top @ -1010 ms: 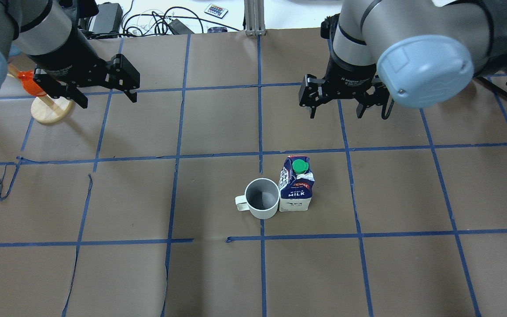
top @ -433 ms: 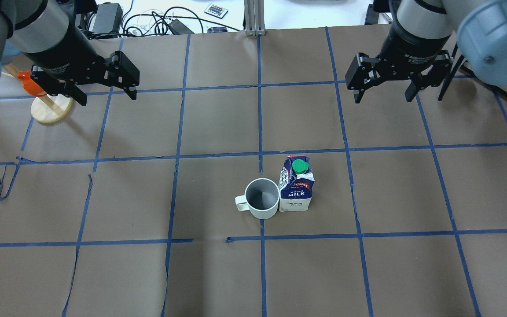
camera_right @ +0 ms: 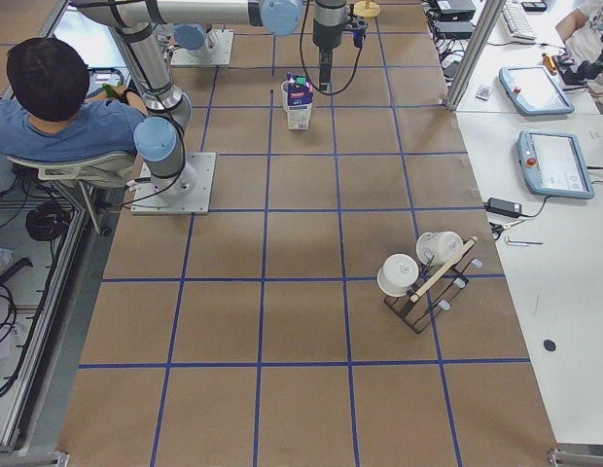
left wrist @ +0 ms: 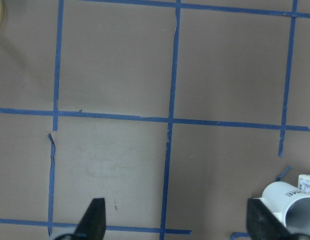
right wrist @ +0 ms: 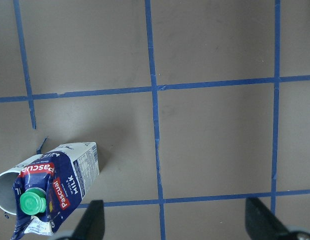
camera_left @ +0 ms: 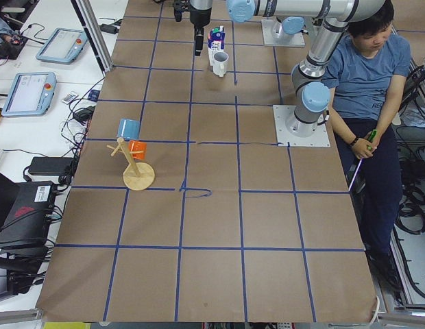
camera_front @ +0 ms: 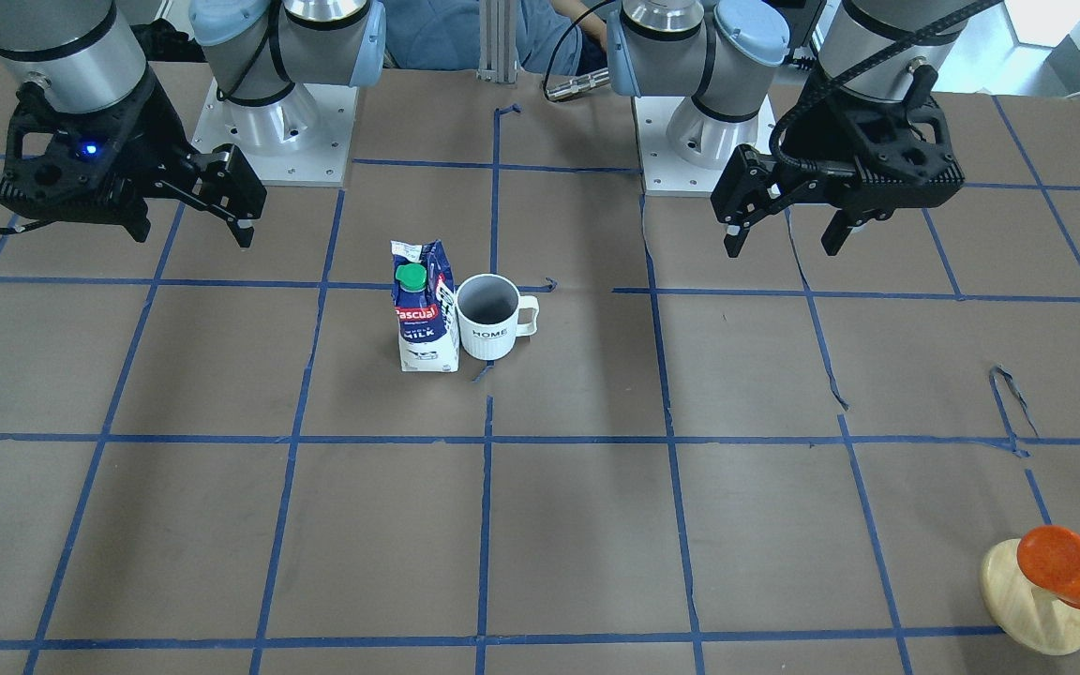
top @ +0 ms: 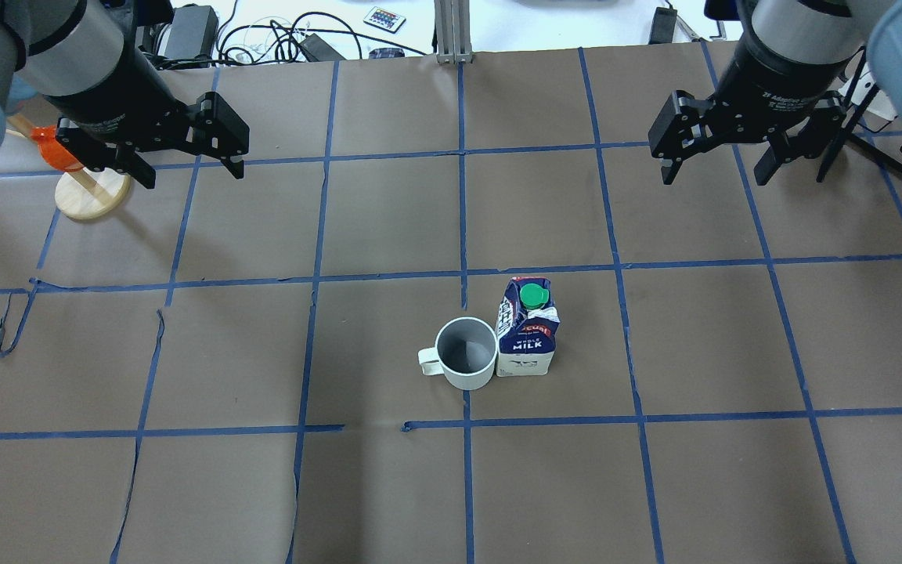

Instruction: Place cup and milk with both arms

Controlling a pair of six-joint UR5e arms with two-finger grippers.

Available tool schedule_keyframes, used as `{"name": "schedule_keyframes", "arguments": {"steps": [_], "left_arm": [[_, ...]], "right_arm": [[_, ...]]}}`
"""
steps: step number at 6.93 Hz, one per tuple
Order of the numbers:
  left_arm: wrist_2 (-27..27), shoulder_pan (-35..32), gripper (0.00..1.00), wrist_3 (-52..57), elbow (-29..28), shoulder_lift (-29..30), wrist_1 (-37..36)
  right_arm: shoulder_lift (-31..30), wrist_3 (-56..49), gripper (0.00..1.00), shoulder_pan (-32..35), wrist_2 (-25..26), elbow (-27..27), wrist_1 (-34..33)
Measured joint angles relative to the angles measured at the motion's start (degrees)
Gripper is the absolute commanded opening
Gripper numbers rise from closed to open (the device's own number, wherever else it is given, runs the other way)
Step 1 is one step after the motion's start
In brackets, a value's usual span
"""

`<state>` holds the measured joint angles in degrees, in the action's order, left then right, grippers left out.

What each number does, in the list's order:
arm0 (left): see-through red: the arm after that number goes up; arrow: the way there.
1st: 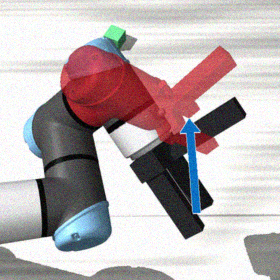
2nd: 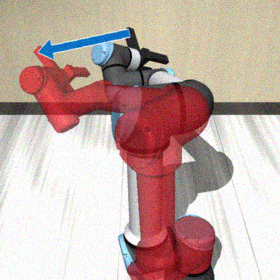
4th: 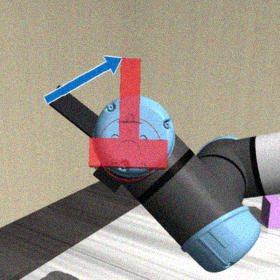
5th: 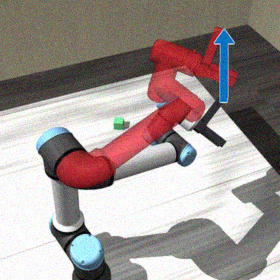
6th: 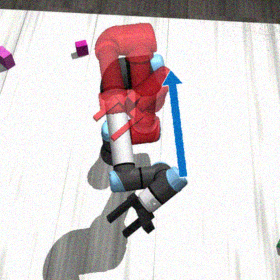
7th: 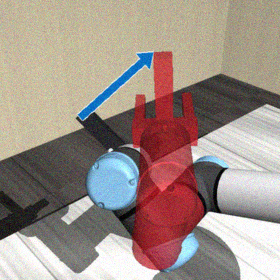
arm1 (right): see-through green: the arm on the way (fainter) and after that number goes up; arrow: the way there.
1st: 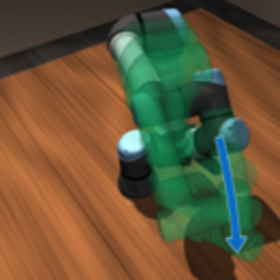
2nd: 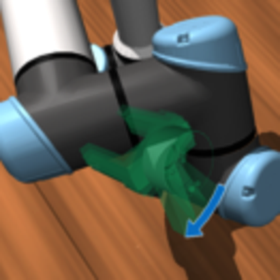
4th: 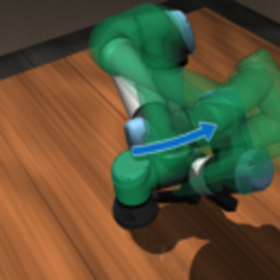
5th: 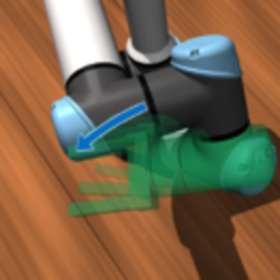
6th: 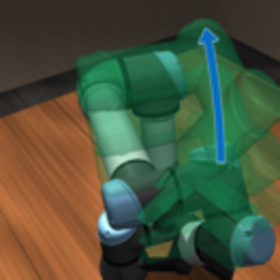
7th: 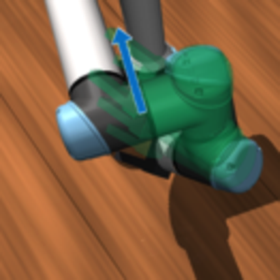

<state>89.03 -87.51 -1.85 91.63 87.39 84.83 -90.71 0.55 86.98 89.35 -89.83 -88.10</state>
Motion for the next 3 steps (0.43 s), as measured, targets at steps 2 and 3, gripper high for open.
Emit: {"name": "schedule_keyframes", "arguments": {"steps": [2,3], "left_arm": [[0.06,-0.03,1.0,0.0,0.09,-0.03,-0.01],[0.12,-0.03,1.0,0.02,0.11,-0.06,0.01]], "right_arm": [[-0.34,-0.02,1.0,-0.1,0.03,0.0,0.16],[-0.39,0.0,1.0,-0.09,0.02,0.0,0.19]]}}
